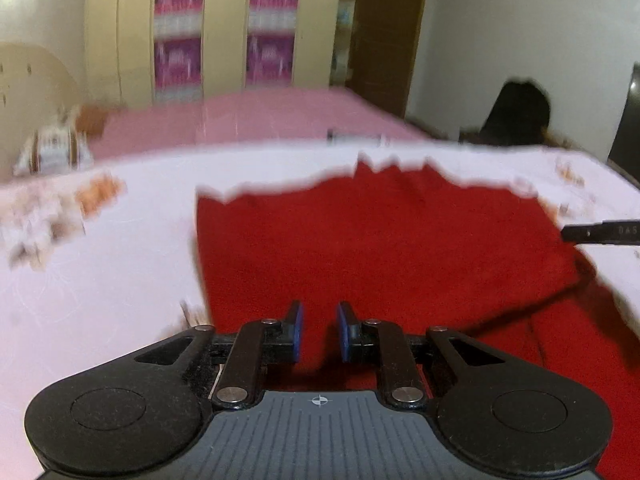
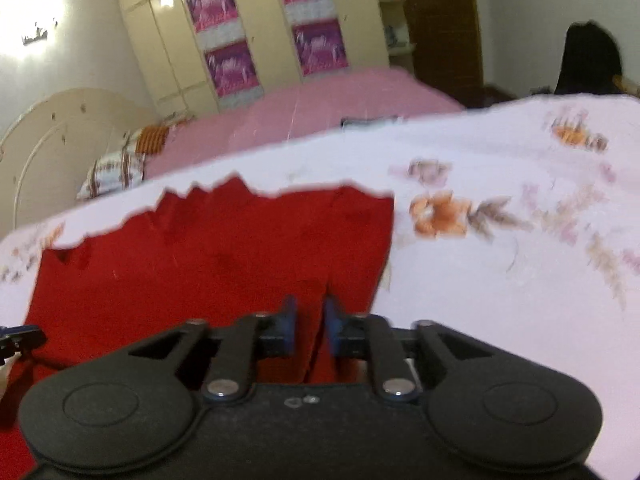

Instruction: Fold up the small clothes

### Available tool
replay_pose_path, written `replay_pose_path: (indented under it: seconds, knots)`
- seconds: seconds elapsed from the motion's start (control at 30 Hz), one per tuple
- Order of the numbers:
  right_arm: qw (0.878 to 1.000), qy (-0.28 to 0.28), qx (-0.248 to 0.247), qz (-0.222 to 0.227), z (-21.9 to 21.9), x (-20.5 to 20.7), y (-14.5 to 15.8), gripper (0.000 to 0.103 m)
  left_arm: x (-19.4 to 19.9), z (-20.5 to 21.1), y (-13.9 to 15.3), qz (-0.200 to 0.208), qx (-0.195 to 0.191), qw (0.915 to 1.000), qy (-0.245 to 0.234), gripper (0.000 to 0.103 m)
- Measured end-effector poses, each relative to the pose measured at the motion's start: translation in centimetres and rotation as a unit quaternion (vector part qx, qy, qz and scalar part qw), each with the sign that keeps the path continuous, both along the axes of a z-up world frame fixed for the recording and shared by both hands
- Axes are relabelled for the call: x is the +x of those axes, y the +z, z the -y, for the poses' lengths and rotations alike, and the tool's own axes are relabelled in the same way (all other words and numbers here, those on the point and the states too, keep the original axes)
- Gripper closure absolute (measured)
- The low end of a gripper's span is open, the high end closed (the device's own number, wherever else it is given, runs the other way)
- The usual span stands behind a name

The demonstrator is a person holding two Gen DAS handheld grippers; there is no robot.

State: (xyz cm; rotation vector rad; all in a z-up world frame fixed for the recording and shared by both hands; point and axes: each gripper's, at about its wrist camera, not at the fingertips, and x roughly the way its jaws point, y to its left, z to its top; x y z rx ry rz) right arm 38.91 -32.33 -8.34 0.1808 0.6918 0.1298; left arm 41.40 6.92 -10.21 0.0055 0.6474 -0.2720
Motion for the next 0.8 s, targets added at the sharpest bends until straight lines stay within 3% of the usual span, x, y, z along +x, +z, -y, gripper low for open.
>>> replay_pose_path:
  seconds: [0.27, 0.33, 0.4, 0.43, 0.53, 0.67, 0.73, 0.8]
  knots:
    - [0.998, 0.050, -0.009, 0.031, -3.9, 1.9, 2.0, 0.084, 5.8, -1.3, -0.2, 0.012, 0.007, 0.9996, 0.023, 0.085]
    - [0.998, 0.060, -0.023, 0.017, -5.1, 3.1, 1.2, 0.087, 8.2, -2.0, -1.3, -0.012, 0.004, 0.9994, 0.033, 0.084]
    - [0.997, 0.051, -0.040, -0.031, -5.4, 4.1, -1.0, 0.089, 9.5, -2.7, -2.5, -0.025, -0.012, 0.9993, 0.027, 0.080]
    - [0.998, 0.052, -0.036, -0.022, -5.3, 3.9, -1.5, 0.088, 9.7, -2.9, -2.2, -0.029, -0.016, 0.9991, 0.028, 0.079]
    - [0.998, 0.055, -0.033, -0.008, -5.0, 3.3, -1.7, 0.088, 9.3, -3.3, -0.8, 0.012, -0.019, 0.9991, 0.037, 0.079]
    - [0.998, 0.055, -0.026, -0.009, -4.7, 3.7, -1.8, 0.088, 12.2, -3.2, -2.3, -0.040, 0.026, 0.9982, 0.037, 0.080]
    - [0.998, 0.054, -0.022, -0.009, -4.6, 3.8, -2.0, 0.087, 12.7, -3.4, -2.2, -0.028, 0.036, 0.9978, 0.049, 0.080]
    - [0.998, 0.053, -0.017, -0.009, -4.4, 3.6, -1.8, 0.087, 11.8, -3.7, -0.9, 0.015, 0.003, 0.9984, 0.055, 0.080]
